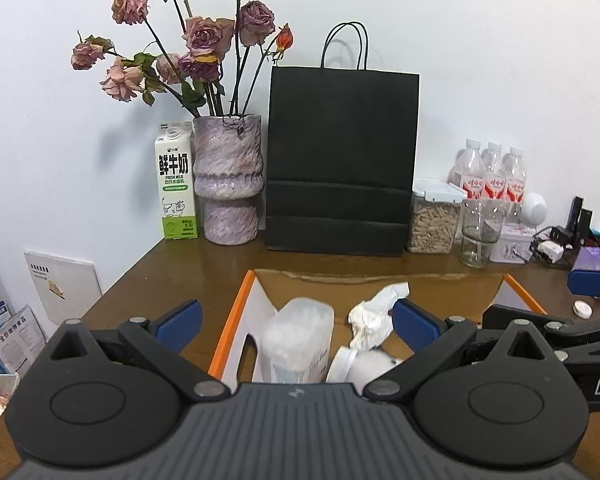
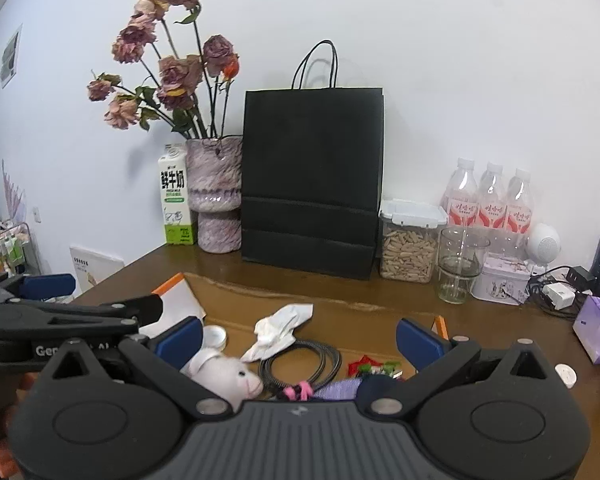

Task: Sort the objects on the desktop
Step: 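Withdraw both tools from the box toward the white caps and cables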

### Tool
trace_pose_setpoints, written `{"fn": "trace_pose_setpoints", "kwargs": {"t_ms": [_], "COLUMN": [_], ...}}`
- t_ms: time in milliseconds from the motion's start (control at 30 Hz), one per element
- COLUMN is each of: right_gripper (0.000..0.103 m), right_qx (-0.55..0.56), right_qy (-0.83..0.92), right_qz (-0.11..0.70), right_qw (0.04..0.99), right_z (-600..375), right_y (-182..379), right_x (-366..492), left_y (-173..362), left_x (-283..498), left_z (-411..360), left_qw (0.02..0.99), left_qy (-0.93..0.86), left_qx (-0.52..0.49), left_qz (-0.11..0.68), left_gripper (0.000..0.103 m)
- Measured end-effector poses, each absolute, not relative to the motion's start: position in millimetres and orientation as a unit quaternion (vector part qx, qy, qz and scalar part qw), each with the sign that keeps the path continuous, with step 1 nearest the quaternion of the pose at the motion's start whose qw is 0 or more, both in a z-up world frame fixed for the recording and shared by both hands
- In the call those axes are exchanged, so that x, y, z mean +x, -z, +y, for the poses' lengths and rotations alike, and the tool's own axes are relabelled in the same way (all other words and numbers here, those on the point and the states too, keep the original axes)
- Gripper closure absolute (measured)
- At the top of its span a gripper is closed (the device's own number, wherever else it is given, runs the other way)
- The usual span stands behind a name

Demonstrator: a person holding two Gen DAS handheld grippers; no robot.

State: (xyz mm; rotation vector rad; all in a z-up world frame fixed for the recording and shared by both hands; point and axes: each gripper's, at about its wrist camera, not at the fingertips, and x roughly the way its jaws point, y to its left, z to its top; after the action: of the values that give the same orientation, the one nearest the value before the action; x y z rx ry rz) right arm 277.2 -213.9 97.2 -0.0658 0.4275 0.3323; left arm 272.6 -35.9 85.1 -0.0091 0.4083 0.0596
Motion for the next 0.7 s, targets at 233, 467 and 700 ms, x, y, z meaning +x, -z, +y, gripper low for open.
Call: {"fn": "trace_pose_setpoints", "kwargs": {"t_ms": [233, 467, 700], "right_gripper": [0.000, 0.000, 0.000], "right_qx": [-0.031, -0.032, -0.055], "right_qy": [-0.166, -0.163, -0.159], "right_qz": [0.221, 0.229, 0.236], "right_qw": [0.961, 0.959, 0.957], "right_z": [-218, -224, -227], "right_y": [-90, -80, -62], "right_x": [250, 219, 191], "left_y": [-78, -67, -46], "left_x": [247, 223, 204], "left_z": [-39, -45, -51], "left_qw": [0.977, 0.975, 0.969], "left_qy": [-0.021, -0.006, 0.011], "left_qx": [0.006, 0.018, 0.039], "left_qz": [0.210, 0.221, 0.245], "left_gripper": [0.000, 0.000, 0.000]}}
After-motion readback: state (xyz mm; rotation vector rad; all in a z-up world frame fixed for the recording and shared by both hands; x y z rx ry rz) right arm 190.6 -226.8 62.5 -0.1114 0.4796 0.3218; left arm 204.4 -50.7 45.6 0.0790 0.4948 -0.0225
